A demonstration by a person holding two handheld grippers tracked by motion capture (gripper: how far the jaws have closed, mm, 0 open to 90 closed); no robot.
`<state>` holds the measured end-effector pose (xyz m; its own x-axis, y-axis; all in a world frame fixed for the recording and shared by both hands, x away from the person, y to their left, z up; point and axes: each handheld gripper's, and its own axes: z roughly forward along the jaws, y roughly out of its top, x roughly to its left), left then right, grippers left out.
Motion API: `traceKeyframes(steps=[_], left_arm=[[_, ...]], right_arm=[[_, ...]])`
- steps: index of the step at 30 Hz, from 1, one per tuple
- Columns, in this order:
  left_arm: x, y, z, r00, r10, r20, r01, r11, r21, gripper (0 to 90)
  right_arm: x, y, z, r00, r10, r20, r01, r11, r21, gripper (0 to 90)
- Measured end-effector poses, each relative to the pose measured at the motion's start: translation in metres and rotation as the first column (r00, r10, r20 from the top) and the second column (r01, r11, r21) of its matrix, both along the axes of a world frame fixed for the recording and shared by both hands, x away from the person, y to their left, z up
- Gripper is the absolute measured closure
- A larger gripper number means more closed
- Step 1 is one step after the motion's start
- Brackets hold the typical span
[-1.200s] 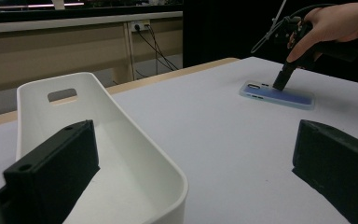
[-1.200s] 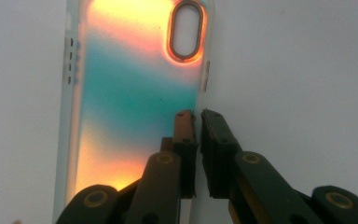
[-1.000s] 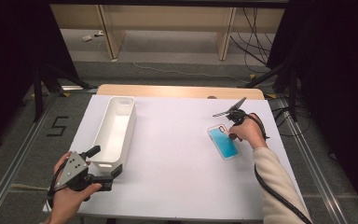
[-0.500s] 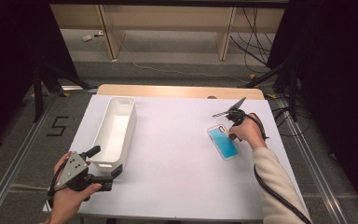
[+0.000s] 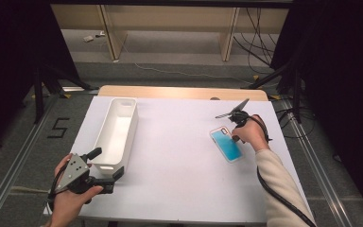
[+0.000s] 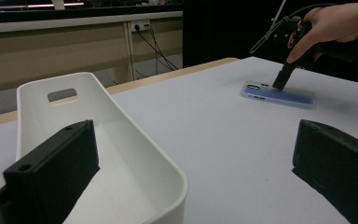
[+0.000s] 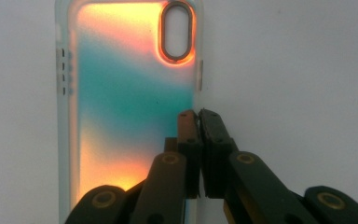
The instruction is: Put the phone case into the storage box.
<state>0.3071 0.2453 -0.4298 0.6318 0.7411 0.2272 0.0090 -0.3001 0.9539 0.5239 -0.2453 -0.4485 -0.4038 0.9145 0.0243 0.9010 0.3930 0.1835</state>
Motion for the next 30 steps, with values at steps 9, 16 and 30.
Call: traceKeyframes(steps=[9,16,30], left_arm=[[0.000,0.000,0.000,1.0000,0.000,0.002,0.000,1.0000,0.000,0.0],[0.002,0.002,0.002,0.9995,-0.007,0.031,0.006,0.9994,0.035,0.0],[-0.002,-0.003,0.004,0.9993,-0.020,0.030,0.020,0.9998,0.006,0.0]], right_arm=[[0.000,-0.002,0.000,0.9982,0.021,0.056,-0.021,1.000,-0.001,89.0],[-0.003,0.000,0.007,0.9986,-0.009,0.052,0.009,1.000,-0.003,89.1],[-0.018,0.003,0.028,0.9779,-0.061,0.200,0.058,0.998,0.021,89.2]])
